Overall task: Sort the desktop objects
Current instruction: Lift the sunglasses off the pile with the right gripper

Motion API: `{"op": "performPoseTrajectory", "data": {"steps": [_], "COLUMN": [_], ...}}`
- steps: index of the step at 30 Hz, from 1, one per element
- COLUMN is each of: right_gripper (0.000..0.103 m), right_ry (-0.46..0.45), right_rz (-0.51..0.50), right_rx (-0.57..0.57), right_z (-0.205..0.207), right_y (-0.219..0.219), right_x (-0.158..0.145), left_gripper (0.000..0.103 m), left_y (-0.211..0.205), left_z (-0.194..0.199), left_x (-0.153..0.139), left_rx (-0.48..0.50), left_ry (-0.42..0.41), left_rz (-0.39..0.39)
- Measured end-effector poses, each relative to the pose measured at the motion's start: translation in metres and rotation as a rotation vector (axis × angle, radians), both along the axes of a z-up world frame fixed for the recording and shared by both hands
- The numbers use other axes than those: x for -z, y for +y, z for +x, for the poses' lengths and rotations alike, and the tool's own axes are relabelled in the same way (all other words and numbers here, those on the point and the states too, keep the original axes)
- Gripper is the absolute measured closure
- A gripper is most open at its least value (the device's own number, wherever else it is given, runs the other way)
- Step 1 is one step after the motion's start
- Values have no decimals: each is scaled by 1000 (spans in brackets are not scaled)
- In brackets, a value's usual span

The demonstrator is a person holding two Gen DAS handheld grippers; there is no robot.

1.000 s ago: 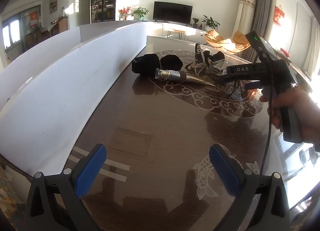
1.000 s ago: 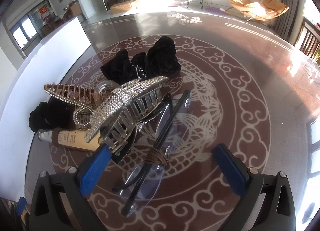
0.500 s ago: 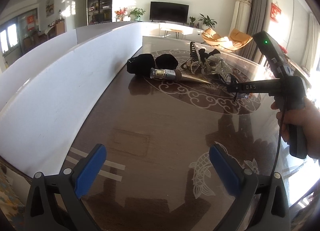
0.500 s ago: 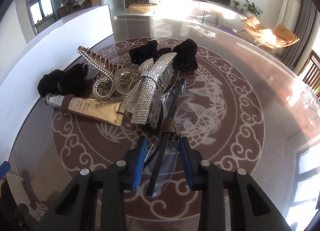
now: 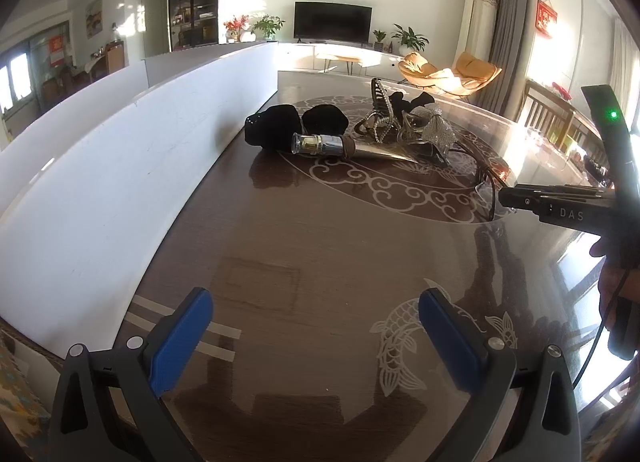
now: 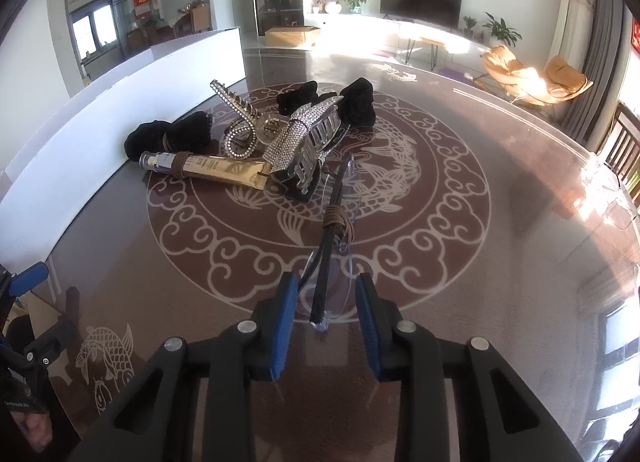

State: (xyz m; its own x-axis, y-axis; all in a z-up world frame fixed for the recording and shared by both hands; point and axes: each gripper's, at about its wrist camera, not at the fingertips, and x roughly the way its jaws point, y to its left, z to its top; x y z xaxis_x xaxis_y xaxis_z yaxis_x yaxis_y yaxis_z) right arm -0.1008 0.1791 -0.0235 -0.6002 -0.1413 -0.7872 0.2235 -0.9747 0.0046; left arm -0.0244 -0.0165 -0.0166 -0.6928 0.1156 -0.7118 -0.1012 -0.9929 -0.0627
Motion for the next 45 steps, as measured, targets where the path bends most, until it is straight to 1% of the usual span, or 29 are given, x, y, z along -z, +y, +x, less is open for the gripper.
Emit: {"op": "performPoseTrajectory", "data": {"steps": [3,7,9,11,12,13,14,17,22,27,28,33,36,39,43,45], "right_gripper": [72,71,66,55,51,43,39,33,33,26,23,20,15,13,11,8], "right_ry": [5,9,1,-6,-8,-7,-2,0,-19,-8,-9,-13,-17,-20,-23,-27], "right_rz": [14,29,29,24,24,25,29,32,32,17,18,17,21,23,24,20], "right_rx": [-9,10,27,32,33,33,33,32,33,47,47,42,38,43,49,41], "right_z": [12,13,12,10,10,11,12,12,10,12,12,12,12,11,10,10], "right_y": [-1,2,5,7,8,9,9,9,10,12,12,11,10,10,11,10], "right_x": [0,4,6,8,9,9,9,11,20,23,24,25,25,25,25,26], "left_gripper": [0,0,0,0,0,0,0,0,0,0,0,0,0,0,0,0], "left_y": [0,-1,-1,-1,-1,-1,-1,-1,1,2,2,3,3,-1,-5,0], "left_z": [0,0,0,0,0,0,0,0,1,2,2,2,3,2,-9,-23], "left_x": [0,1,1,1,1,1,1,1,1,0,0,1,1,-1,-8,-14], "left_rx": [-2,-4,-4,-3,-3,-3,-3,-2,6,12,13,17,21,26,74,129], "left_ry": [-1,-3,-3,-3,-3,-3,-3,-4,-3,-1,-2,-2,-2,-3,4,6], "left_rz": [4,8,7,8,8,8,9,10,4,-2,-1,-3,-12,11,57,30]}}
